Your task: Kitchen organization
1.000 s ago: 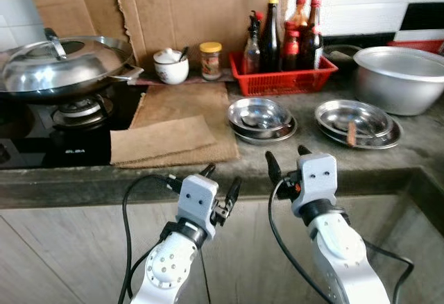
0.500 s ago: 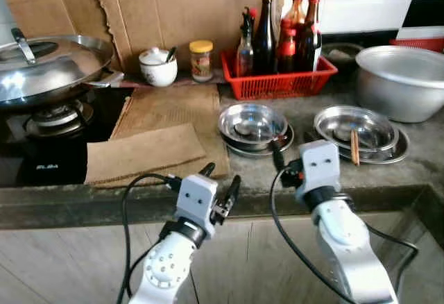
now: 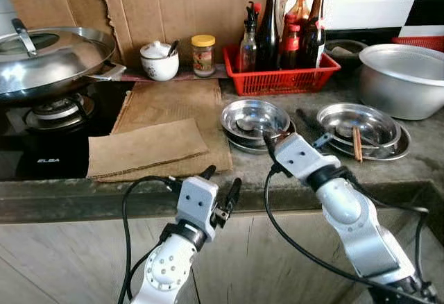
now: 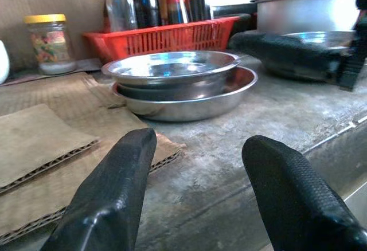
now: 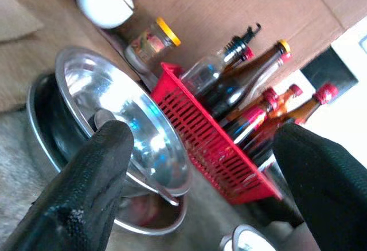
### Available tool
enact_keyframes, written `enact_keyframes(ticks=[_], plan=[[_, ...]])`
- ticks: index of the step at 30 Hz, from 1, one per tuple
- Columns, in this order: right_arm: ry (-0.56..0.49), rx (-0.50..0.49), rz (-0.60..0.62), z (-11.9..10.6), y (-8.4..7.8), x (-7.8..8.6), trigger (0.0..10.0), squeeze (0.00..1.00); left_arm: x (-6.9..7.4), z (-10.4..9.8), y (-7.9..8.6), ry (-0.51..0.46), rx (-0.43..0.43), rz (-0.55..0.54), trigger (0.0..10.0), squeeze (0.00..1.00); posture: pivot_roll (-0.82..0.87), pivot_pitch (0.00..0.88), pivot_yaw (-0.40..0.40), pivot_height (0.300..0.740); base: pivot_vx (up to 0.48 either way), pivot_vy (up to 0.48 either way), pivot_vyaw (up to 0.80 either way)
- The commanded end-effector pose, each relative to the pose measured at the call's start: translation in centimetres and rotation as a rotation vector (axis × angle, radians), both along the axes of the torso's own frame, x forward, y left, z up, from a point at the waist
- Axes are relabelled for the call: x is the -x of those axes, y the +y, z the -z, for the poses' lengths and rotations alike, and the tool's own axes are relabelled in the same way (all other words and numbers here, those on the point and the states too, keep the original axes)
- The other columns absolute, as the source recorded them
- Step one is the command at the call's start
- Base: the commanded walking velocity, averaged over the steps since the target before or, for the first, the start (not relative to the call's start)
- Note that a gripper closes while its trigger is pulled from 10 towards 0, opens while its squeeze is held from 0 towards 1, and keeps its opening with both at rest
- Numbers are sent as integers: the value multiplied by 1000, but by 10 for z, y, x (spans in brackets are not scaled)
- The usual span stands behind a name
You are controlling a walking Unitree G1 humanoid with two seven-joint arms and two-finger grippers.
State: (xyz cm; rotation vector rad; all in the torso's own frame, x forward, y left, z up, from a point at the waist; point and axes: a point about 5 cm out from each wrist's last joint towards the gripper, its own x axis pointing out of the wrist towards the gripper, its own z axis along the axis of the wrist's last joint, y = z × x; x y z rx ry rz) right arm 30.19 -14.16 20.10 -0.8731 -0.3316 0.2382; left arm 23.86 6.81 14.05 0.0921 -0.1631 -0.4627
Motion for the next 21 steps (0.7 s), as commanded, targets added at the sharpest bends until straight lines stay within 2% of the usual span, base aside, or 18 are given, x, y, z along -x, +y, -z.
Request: enact_keyframes(ticks=[1,6,12,15,16,18,21], plan=[[9,61,-32,2,5,-3,10000,0,2,-4,-1,-4,9,8,10000,0,116,52,-6,740,0,0,0],[41,186,-40,11,3,-10,10000,0,3,-5,-3,-7,18,10,10000,0,119,55,-11,740,0,0,0],[41,230,-24,12,-2,-14,10000,0,5,-5,-4,-6,20,11,10000,0,117,55,-13,740,0,0,0],[23,270,11,10,-6,-18,10000,0,6,-9,-7,-18,51,32,10000,0,116,53,-14,740,0,0,0],[7,290,35,7,-10,-21,10000,0,7,-15,-11,-33,96,70,10000,0,116,52,-14,740,0,0,0],[-1,286,43,5,-11,-22,10000,0,8,-19,-14,-33,125,96,10000,0,116,52,-14,740,0,0,0],[-15,308,52,4,-12,-24,10000,0,9,-18,-15,-36,113,108,10000,0,116,46,-11,740,0,0,0]])
